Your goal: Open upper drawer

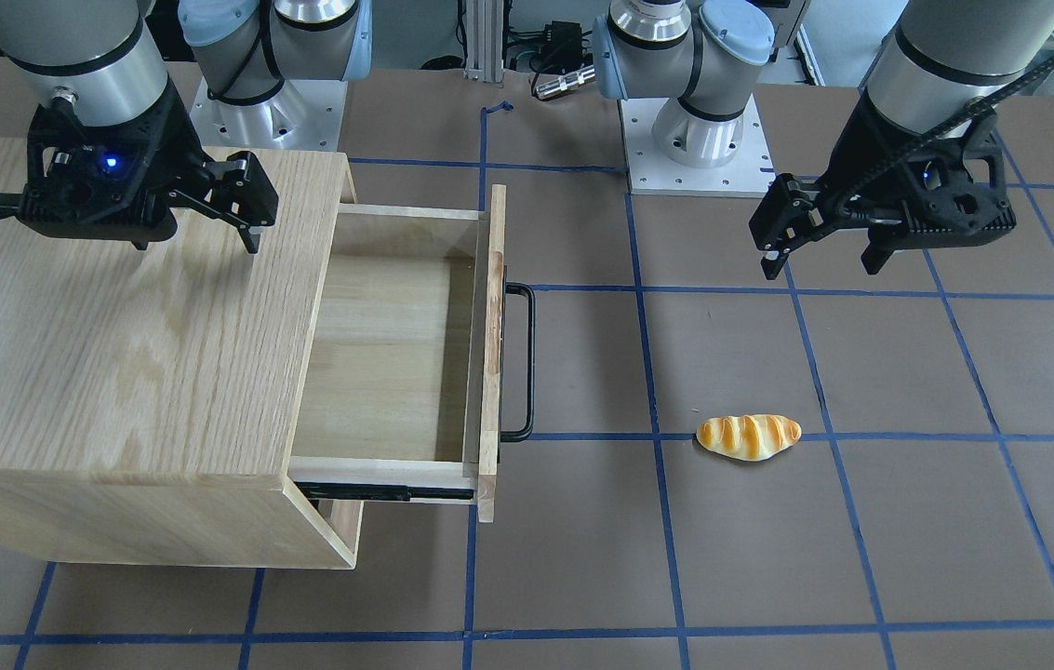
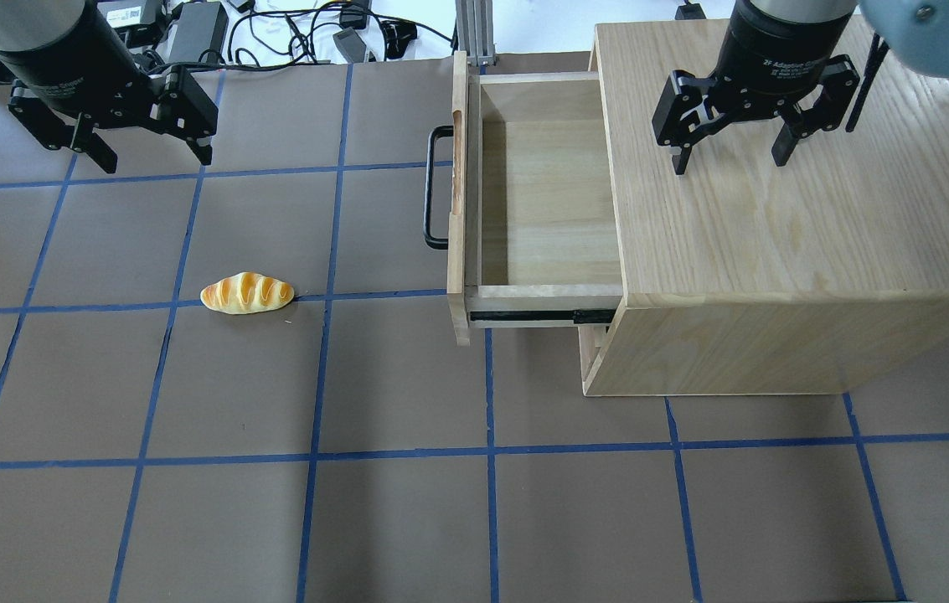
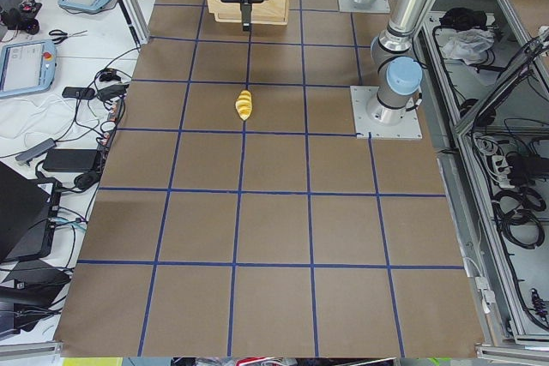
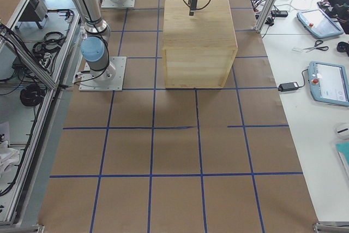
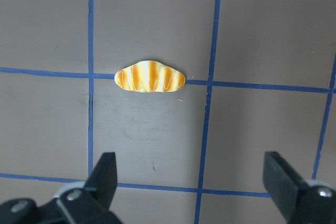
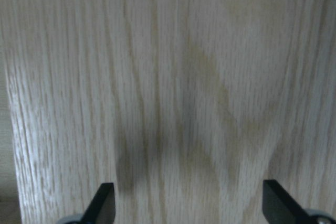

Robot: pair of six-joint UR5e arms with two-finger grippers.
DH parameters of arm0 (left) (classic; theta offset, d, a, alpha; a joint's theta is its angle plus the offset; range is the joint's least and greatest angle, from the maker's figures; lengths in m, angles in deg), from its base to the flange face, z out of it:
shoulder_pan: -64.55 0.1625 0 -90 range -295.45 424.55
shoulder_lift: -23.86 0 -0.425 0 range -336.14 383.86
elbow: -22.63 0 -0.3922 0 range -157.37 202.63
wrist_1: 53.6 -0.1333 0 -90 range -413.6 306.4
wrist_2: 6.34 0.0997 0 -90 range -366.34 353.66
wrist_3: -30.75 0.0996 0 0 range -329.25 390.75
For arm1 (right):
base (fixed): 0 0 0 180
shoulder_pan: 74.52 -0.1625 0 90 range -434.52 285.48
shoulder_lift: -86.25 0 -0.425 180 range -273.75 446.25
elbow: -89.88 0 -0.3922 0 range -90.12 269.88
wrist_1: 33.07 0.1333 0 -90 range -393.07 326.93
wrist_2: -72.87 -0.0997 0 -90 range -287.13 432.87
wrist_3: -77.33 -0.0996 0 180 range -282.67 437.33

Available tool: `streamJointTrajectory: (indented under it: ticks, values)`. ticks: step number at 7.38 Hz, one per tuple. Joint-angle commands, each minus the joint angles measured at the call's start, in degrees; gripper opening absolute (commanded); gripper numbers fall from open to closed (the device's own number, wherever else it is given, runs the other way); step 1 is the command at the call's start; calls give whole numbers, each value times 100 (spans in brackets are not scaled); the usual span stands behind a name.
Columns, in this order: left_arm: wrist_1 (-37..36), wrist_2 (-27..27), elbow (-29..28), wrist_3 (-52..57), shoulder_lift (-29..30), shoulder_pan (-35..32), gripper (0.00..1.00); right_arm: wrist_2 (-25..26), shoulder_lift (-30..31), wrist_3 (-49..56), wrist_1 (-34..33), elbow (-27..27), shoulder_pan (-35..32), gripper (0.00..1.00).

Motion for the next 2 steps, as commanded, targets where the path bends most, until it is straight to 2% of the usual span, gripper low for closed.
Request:
streamJointTrajectory:
  ticks: [1, 2]
  values:
    - [-11, -29, 15, 0, -4, -9, 100, 0, 0, -6, 0, 4, 0, 100]
    - [-11, -29, 15, 0, -4, -10, 100, 0, 0, -6, 0, -5, 0, 100]
